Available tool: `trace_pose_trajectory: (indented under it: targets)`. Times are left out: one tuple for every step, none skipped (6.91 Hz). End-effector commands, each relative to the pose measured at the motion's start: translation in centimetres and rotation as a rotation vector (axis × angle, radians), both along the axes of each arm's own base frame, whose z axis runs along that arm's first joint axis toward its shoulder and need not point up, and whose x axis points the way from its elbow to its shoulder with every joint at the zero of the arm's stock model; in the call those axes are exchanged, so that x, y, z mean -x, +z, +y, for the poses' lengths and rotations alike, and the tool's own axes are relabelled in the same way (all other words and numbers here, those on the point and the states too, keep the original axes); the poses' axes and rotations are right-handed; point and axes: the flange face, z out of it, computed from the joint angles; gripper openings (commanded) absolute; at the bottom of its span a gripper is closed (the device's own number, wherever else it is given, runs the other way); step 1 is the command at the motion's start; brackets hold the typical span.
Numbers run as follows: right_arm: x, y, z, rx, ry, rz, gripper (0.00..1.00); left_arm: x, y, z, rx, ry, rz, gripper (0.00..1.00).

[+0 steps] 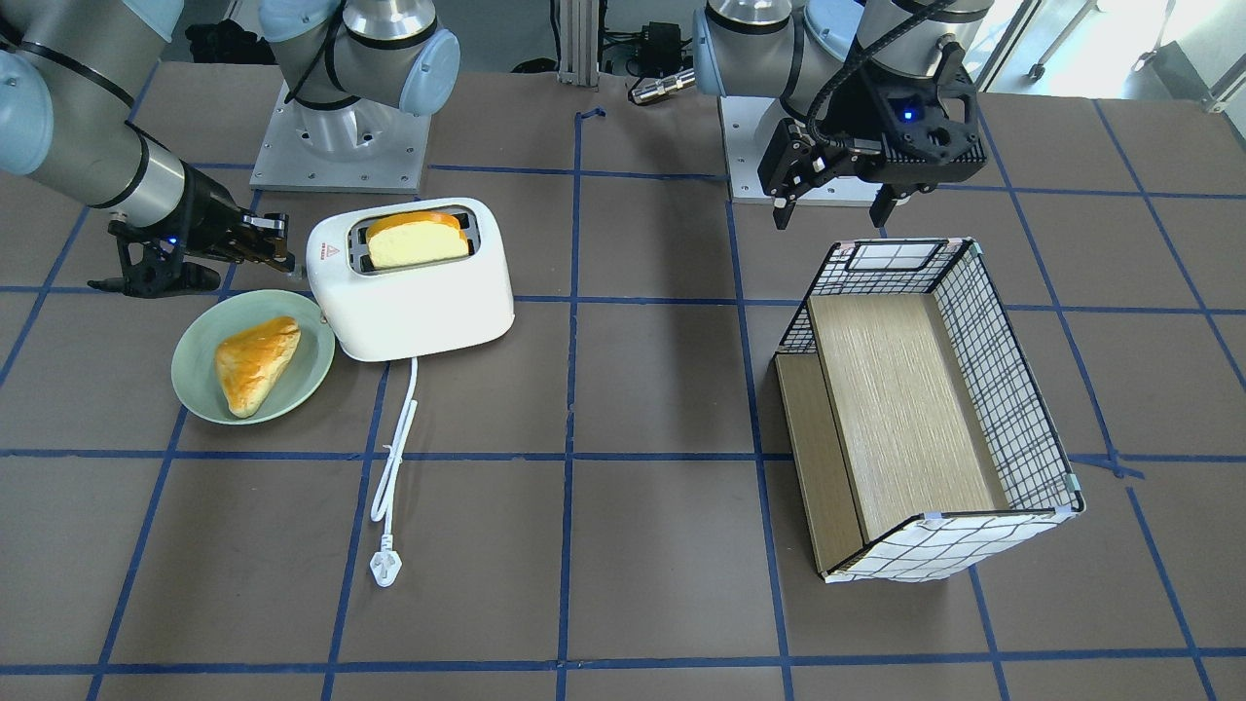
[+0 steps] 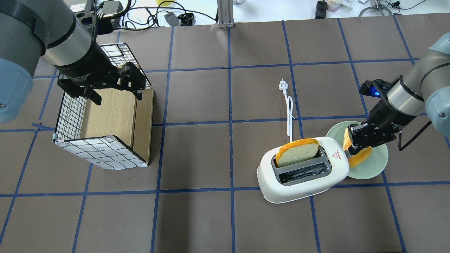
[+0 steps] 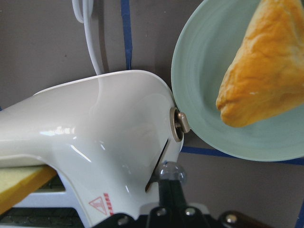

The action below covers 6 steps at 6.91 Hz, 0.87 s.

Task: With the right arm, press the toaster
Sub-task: 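Press the toaster lever down with the right gripper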

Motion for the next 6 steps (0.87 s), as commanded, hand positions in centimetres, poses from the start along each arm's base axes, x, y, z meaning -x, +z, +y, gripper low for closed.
trace_pose_trajectory:
  targets:
    - [-0.16, -0.67, 0.46, -0.020, -0.001, -0.006, 0.00, 0.01, -0.04, 0.01, -0.001, 0.000, 0.001, 1.00]
    - [-0.16, -0.74, 0.50, -0.022, 0.000, -0.005, 0.00, -0.01, -0.05, 0.01, -0.001, 0.000, 0.000, 1.00]
    - [-0.18, -0.86, 0.59, -0.025, -0.001, -0.004, 0.00, 0.01, 0.03, -0.01, 0.001, 0.000, 0.001, 1.00]
    - [-0.25, -1.12, 0.76, -0.031, -0.001, -0.007, 0.00, 0.00, 0.03, -0.01, 0.001, 0.000, 0.000, 1.00]
    - [-0.25, -1.12, 0.76, -0.031, -0.001, -0.007, 0.00, -0.01, -0.04, 0.01, -0.001, 0.000, 0.000, 1.00]
    - [-0.24, -1.18, 0.74, -0.032, -0.001, -0.007, 0.00, -0.01, 0.03, -0.01, 0.001, 0.000, 0.000, 1.00]
